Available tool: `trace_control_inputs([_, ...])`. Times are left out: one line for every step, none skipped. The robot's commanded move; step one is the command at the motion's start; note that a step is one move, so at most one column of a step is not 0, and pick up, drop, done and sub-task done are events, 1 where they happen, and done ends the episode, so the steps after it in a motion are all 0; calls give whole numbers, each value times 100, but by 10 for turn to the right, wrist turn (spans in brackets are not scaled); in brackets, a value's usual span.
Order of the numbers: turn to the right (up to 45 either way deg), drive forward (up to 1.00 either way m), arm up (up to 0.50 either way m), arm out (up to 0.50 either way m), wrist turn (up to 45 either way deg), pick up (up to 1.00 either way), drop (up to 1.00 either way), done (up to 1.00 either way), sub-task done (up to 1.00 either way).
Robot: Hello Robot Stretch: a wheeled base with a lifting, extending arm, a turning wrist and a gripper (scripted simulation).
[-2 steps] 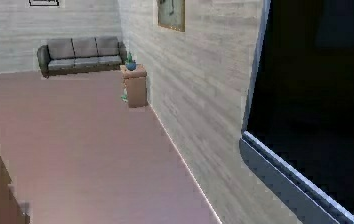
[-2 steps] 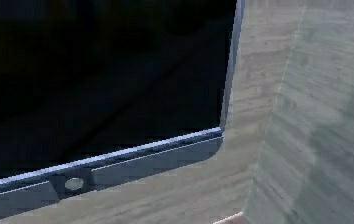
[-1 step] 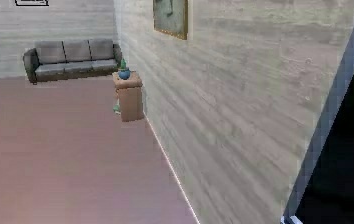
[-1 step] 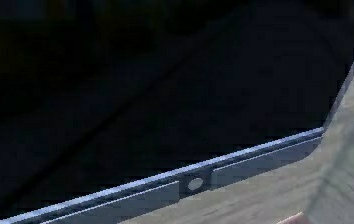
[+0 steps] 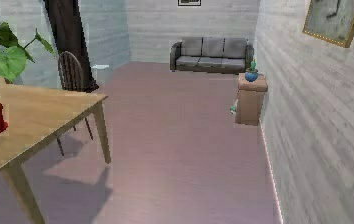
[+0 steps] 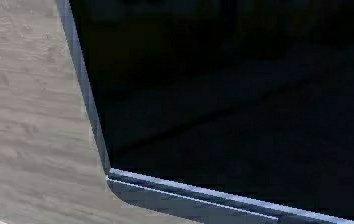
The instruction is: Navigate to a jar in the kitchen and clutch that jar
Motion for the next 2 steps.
trace_control_inputs([0,100,0,0,0,0,0,0,0])
trace_control_inputs([-60,0,0,0,0,0,0,0,0])
